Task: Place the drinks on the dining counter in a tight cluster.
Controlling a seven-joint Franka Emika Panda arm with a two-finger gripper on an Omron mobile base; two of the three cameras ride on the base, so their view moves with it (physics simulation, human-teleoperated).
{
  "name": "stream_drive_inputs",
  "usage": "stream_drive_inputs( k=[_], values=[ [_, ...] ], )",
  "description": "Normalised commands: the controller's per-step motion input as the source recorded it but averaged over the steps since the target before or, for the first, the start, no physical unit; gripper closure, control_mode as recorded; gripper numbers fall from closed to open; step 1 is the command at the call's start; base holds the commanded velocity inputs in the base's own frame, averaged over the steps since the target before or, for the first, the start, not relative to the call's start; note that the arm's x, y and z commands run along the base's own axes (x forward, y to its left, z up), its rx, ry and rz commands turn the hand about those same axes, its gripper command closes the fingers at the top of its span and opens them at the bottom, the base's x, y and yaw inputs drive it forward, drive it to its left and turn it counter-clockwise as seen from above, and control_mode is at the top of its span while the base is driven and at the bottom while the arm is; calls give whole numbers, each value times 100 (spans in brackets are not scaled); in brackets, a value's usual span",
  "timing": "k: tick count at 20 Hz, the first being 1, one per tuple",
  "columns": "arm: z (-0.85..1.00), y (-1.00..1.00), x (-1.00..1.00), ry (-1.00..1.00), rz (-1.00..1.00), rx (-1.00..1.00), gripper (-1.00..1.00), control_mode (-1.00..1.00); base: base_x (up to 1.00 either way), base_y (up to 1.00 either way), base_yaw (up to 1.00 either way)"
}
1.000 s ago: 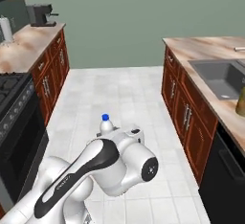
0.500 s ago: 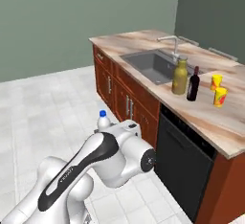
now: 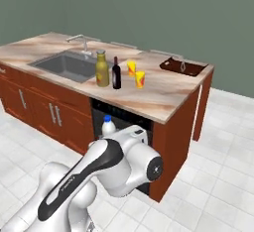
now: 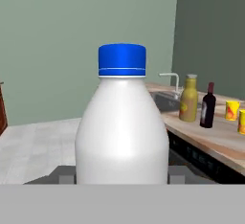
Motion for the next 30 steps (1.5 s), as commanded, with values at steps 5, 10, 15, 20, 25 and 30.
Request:
stream_drive_inputs(
  k=[5,10,15,20,25,30],
  values=[
    [0,0,0,0,0,0,100,100,71,33,-6],
    [0,0,0,0,0,0,100,100,66,31,3],
    [0,0,0,0,0,0,100,100,65,11,-8],
    [0,0,0,0,0,0,100,100,60,21,-25],
    [0,0,0,0,0,0,100,100,49,32,-5],
    [0,0,0,0,0,0,100,100,58,8,2]
  ],
)
